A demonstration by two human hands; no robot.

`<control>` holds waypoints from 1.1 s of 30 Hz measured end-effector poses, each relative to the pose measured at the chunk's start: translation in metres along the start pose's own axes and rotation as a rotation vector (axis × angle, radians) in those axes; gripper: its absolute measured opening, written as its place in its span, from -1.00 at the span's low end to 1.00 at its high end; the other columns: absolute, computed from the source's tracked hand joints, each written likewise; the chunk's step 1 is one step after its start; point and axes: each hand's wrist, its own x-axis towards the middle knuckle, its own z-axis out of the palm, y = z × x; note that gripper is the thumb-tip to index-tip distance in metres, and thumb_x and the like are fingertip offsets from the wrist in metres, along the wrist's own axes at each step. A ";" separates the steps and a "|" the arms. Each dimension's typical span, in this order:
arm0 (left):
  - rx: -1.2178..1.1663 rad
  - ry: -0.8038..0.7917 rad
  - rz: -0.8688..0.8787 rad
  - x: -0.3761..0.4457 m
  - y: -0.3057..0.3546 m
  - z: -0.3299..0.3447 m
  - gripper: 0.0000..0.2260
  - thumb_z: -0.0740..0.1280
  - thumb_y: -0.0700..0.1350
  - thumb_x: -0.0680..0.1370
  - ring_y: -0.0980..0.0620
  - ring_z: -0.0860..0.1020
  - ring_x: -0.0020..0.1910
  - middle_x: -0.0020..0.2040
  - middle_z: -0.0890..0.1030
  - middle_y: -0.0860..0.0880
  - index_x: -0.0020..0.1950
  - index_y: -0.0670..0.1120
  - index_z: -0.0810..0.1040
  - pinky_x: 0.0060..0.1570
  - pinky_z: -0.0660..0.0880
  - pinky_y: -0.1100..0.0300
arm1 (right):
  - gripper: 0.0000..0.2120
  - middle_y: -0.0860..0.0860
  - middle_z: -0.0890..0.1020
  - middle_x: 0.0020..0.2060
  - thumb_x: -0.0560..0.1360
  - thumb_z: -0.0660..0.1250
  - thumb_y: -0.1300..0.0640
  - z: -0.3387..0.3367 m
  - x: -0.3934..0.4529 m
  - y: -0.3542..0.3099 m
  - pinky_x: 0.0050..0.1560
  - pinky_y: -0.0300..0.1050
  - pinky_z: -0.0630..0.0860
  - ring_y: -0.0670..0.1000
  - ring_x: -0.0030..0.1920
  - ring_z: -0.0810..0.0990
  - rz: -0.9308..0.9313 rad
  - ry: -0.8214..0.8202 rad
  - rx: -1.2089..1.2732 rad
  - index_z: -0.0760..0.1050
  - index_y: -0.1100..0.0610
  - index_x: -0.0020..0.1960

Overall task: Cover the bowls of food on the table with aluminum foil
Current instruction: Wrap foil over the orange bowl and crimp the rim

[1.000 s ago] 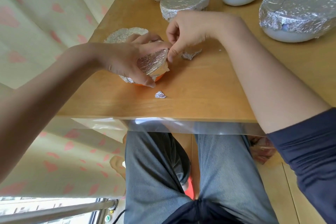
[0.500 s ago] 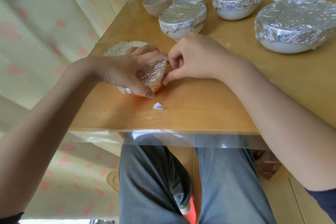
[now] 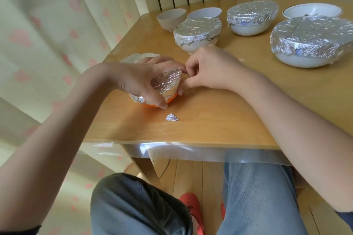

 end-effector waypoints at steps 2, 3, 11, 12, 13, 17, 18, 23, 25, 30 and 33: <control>-0.007 0.010 0.009 0.000 -0.003 0.001 -0.18 0.49 0.27 0.10 0.28 0.11 0.36 0.24 0.18 0.43 0.22 0.60 0.12 0.37 0.14 0.12 | -0.58 -0.41 0.48 -0.49 0.18 0.54 -0.19 -0.002 -0.001 -0.001 -0.34 -0.21 0.18 -0.62 -0.37 0.25 -0.026 -0.034 0.022 0.53 0.15 -0.32; -0.019 0.034 0.020 -0.001 -0.004 0.002 -0.13 0.49 0.31 0.08 0.25 0.14 0.41 0.27 0.18 0.46 0.27 0.58 0.11 0.41 0.16 0.11 | -0.59 -0.36 0.50 -0.48 0.17 0.55 -0.19 -0.004 -0.001 -0.001 -0.34 -0.23 0.20 -0.61 -0.36 0.28 -0.036 -0.048 0.017 0.53 0.13 -0.32; -0.034 0.133 0.020 -0.018 -0.013 -0.004 0.18 0.47 0.48 -0.03 0.26 -0.32 0.51 0.51 -0.26 0.38 0.38 0.57 -0.24 0.53 -0.19 -0.12 | -0.75 -0.14 0.50 -0.49 0.31 0.51 -0.06 -0.019 -0.008 0.004 -0.31 -0.20 0.32 -0.29 -0.37 0.46 -0.039 -0.023 -0.049 0.53 0.07 -0.34; -0.017 0.108 0.018 -0.019 -0.013 -0.004 0.16 0.47 0.49 -0.02 0.25 -0.33 0.51 0.52 -0.25 0.37 0.38 0.58 -0.21 0.52 -0.20 -0.12 | -0.75 -0.14 0.50 -0.50 0.32 0.49 -0.05 -0.019 -0.008 0.002 -0.31 -0.19 0.34 -0.21 -0.40 0.46 -0.043 -0.014 -0.049 0.51 0.06 -0.36; 0.006 0.078 0.025 -0.018 -0.012 -0.003 0.14 0.48 0.48 0.00 0.25 -0.34 0.50 0.52 -0.25 0.38 0.38 0.59 -0.18 0.51 -0.22 -0.09 | -0.75 -0.14 0.49 -0.51 0.33 0.47 -0.03 -0.019 -0.008 0.001 -0.32 -0.18 0.36 -0.15 -0.41 0.44 -0.050 -0.009 -0.055 0.48 0.06 -0.38; 0.122 -0.007 0.042 -0.012 -0.004 -0.003 0.07 0.58 0.35 0.10 0.28 -0.30 0.50 0.51 -0.21 0.42 0.41 0.56 -0.05 0.49 -0.19 0.05 | -0.75 -0.16 0.45 -0.52 0.33 0.41 0.09 -0.019 -0.012 -0.007 -0.34 -0.16 0.35 -0.08 -0.43 0.37 -0.107 -0.001 -0.022 0.39 0.09 -0.43; 0.123 -0.007 0.037 -0.010 -0.004 -0.003 0.05 0.60 0.30 0.12 0.30 -0.22 0.51 0.51 -0.13 0.42 0.42 0.53 0.00 0.51 -0.13 0.05 | -0.74 -0.14 0.44 -0.53 0.33 0.42 0.08 -0.020 -0.014 -0.009 -0.35 -0.18 0.34 -0.10 -0.44 0.38 -0.122 -0.010 -0.016 0.40 0.09 -0.44; 0.079 0.007 0.097 -0.004 -0.006 0.000 -0.15 0.48 0.22 0.11 0.26 0.07 0.41 0.29 0.08 0.53 0.26 0.57 0.10 0.41 0.13 0.06 | -0.51 -0.10 0.45 -0.61 0.23 0.41 -0.33 -0.009 -0.022 -0.030 -0.42 -0.19 0.38 -0.12 -0.47 0.46 -0.148 -0.095 -0.107 0.46 0.10 -0.48; 0.073 -0.008 0.083 -0.003 -0.006 0.002 -0.14 0.48 0.18 0.12 0.33 0.01 0.36 0.24 0.01 0.60 0.16 0.67 0.00 0.37 0.11 0.06 | -0.44 -0.09 0.42 -0.60 0.20 0.39 -0.41 -0.003 -0.025 -0.038 -0.43 -0.18 0.32 -0.11 -0.46 0.44 -0.142 -0.096 -0.161 0.44 0.10 -0.50; 0.077 -0.019 0.069 -0.002 -0.006 0.002 -0.17 0.45 0.21 0.11 0.45 -0.02 0.22 0.15 -0.02 0.63 0.12 0.68 -0.04 0.31 0.08 0.11 | -0.44 -0.10 0.37 -0.55 0.29 0.37 -0.38 0.001 -0.026 -0.045 -0.39 -0.20 0.31 -0.05 -0.38 0.42 -0.144 0.000 -0.207 0.36 0.08 -0.52; 0.069 -0.012 0.072 -0.002 -0.006 0.002 -0.18 0.48 0.15 0.17 0.45 -0.02 0.20 0.12 -0.04 0.68 0.11 0.67 -0.02 0.30 0.08 0.13 | -0.45 -0.08 0.38 -0.61 0.30 0.39 -0.35 0.002 -0.023 -0.044 -0.44 -0.19 0.27 -0.10 -0.43 0.42 -0.109 0.017 -0.169 0.39 0.09 -0.54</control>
